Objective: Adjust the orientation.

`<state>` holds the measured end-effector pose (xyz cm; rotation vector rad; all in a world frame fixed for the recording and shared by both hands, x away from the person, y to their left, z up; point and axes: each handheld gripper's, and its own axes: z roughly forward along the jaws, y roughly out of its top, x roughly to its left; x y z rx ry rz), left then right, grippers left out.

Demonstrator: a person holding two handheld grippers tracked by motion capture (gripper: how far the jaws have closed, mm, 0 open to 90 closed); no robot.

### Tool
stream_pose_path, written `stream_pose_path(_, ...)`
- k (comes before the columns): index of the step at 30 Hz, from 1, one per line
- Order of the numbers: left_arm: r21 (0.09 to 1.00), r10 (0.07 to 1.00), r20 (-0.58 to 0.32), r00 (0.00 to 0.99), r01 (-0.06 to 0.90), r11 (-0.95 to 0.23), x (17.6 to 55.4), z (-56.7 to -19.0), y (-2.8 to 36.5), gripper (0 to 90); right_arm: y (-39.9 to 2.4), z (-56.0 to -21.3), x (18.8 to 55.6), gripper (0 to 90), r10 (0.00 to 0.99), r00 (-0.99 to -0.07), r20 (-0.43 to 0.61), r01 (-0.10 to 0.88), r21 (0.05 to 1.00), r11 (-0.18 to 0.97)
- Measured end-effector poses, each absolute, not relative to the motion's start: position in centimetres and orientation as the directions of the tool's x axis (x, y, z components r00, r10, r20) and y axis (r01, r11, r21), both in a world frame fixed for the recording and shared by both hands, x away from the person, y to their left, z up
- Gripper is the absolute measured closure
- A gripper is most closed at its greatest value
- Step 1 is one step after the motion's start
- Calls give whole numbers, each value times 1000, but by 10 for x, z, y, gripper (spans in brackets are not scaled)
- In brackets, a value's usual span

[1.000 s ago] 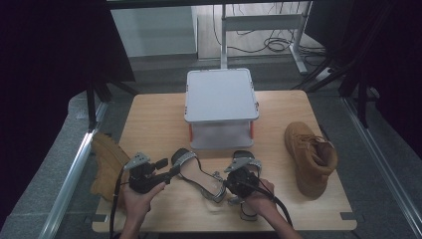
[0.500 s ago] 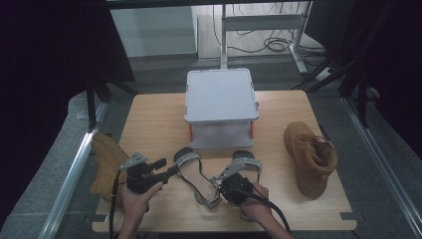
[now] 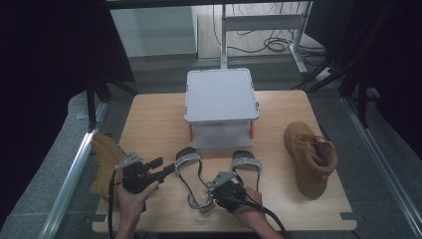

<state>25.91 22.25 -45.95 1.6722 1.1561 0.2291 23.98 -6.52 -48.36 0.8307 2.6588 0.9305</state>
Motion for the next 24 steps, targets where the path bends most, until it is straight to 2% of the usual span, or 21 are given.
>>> stream_pose_path(24, 825, 780, -376, 500, 564, 36, 257, -457, 234, 366, -25, -488, 227, 900, 475, -877, 73, 401, 655, 641)
